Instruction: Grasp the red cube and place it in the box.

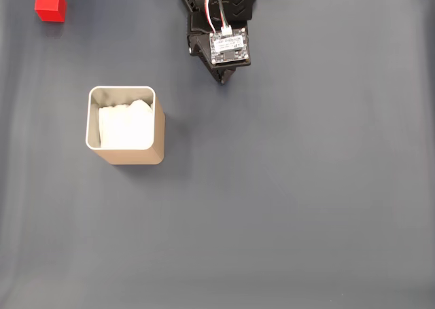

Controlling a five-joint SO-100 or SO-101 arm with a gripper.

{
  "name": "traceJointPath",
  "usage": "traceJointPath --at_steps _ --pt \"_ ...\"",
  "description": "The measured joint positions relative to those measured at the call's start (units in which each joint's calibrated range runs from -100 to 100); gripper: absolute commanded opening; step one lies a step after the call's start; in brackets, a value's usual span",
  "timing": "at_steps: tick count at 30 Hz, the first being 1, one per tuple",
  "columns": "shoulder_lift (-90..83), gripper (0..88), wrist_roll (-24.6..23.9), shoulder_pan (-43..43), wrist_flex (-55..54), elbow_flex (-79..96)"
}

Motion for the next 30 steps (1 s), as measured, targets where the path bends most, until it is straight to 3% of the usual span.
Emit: traceJointPath --at_steps 9,30 --pt "0.0 0.2 0.2 0.0 -0.9 0.2" --pt "9.2 0.2 -0.3 0.0 -24.3 -5.6"
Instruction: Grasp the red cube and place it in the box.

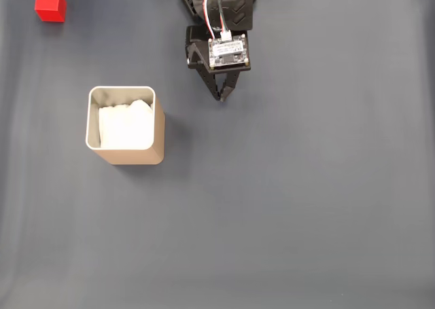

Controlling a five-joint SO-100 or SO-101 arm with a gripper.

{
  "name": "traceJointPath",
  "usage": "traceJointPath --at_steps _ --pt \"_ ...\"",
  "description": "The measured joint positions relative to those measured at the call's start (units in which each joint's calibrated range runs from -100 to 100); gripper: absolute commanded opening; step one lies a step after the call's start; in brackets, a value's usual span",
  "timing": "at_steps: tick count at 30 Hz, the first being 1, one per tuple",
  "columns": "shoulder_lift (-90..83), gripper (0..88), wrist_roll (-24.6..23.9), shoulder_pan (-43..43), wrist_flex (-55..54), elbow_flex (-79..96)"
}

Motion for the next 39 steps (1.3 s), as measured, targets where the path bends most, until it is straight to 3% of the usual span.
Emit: traceJointPath --at_steps 18,39 --pt "21.5 0.2 -0.3 2.7 1.7 -31.2" --pt "39.4 0.2 1.8 24.3 10.5 -55.7"
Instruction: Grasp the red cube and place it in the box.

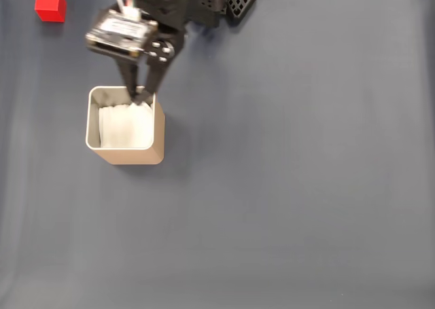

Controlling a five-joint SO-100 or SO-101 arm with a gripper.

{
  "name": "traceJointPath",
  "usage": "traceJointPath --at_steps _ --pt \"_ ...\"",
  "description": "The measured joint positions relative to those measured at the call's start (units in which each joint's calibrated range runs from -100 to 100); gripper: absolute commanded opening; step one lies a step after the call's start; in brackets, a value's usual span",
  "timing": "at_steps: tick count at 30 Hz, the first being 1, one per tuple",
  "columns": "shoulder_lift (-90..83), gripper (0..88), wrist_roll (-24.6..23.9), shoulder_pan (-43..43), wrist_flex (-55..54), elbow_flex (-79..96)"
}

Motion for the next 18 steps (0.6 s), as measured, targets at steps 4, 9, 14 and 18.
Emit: traceJointPath --at_steps 4,9,14,18 --pt "3.0 0.2 0.0 4.7 1.9 -4.8" --pt "5.3 0.2 0.0 10.3 3.4 -8.5" --pt "6.7 0.2 0.0 15.2 6.4 -11.2" --pt "7.4 0.2 -0.1 18.7 8.3 -12.0"
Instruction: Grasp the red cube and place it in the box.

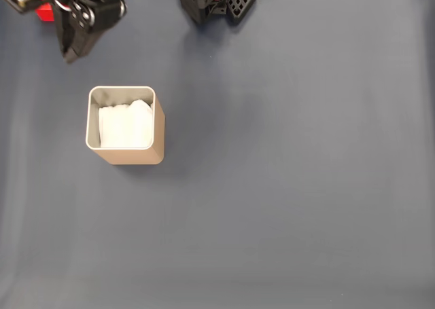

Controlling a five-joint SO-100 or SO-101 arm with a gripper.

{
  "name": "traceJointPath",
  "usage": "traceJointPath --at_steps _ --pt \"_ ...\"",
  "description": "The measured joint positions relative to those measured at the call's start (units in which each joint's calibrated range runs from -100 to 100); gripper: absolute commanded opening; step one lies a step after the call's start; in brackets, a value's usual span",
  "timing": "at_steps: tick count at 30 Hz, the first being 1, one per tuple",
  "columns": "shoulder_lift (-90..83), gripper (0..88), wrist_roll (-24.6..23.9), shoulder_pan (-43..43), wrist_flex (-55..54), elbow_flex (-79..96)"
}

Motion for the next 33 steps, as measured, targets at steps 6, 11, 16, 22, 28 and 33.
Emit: traceJointPath --at_steps 6,11,16,22,28,33 --pt "1.0 0.2 -0.4 4.7 1.0 -0.5" --pt "2.1 0.2 -0.8 8.0 1.0 -0.9" --pt "3.9 0.2 -1.1 11.5 1.6 -2.4" --pt "6.5 0.2 -1.2 15.0 1.6 -3.1" --pt "7.7 0.2 -1.5 17.4 1.7 -3.9" --pt "7.7 0.2 -2.1 19.2 3.0 -4.0"
